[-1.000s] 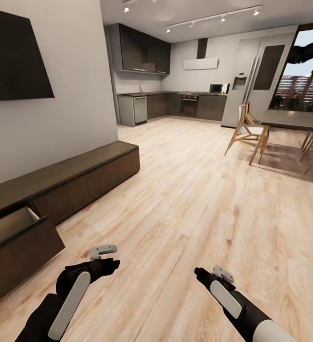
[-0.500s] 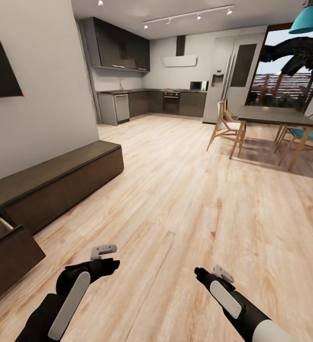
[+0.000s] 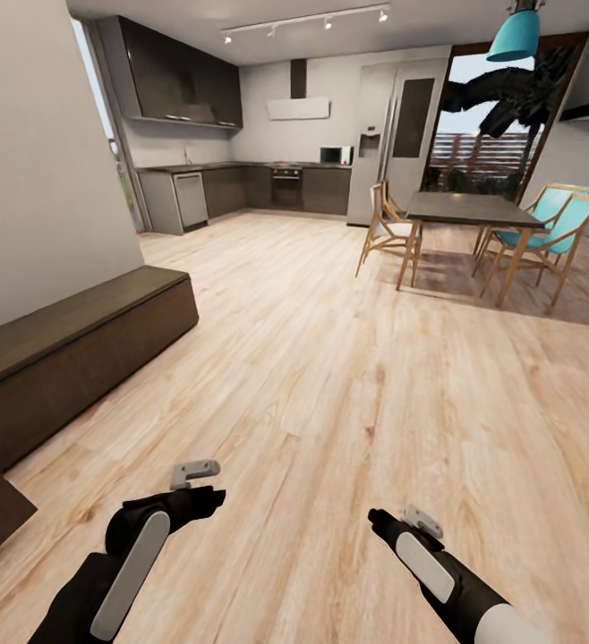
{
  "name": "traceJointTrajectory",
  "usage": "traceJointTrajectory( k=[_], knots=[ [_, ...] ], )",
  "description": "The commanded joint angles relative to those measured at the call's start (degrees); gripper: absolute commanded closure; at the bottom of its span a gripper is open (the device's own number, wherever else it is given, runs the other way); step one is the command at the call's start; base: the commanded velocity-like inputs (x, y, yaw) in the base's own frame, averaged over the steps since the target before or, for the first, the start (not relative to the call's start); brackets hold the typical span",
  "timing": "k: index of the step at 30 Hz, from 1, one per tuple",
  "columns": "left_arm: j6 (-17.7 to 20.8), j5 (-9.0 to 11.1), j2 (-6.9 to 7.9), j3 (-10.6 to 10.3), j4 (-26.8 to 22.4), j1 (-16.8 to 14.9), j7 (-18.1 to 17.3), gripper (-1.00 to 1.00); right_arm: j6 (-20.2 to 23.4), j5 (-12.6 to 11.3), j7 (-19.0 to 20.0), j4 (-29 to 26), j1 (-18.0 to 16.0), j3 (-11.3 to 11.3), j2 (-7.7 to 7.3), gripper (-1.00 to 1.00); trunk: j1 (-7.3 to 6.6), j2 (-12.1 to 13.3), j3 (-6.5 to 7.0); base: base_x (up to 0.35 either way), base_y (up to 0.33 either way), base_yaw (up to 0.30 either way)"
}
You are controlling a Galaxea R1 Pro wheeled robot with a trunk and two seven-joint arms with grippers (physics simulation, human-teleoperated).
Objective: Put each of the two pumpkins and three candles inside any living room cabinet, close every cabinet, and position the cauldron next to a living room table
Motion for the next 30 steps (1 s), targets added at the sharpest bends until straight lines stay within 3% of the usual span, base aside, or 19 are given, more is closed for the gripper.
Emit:
traceJointTrajectory(
  k=[1,15,21,30],
  knots=[
    [0.1,0.6,0.05,-0.1,-0.1,0.0,0.6,-1.0,0.2,-0.1,-0.4,-0.1,-0.1,0.3,-0.07,-1.0,0.01,0.0,-0.12,0.2,-0.195,-0.233],
    [0.1,0.4,0.06,-0.1,0.0,0.0,0.6,-1.0,-1.2,-0.1,-0.4,0.0,-0.1,0.3,-0.05,-1.0,0.01,0.0,-0.98,0.237,-0.193,-0.162],
    [0.1,0.4,0.05,-0.1,0.2,0.0,0.6,-1.0,-1.2,-0.1,-0.4,0.1,-0.1,0.3,-0.07,-1.0,0.01,0.0,-1.06,0.299,-0.093,-0.028],
    [0.1,0.4,0.07,-0.1,0.3,0.0,0.6,-1.0,-1.2,-0.2,-0.4,1.1,-0.1,0.3,-0.04,-1.0,0.01,0.0,-1.61,0.319,-0.012,-0.178]
  ],
)
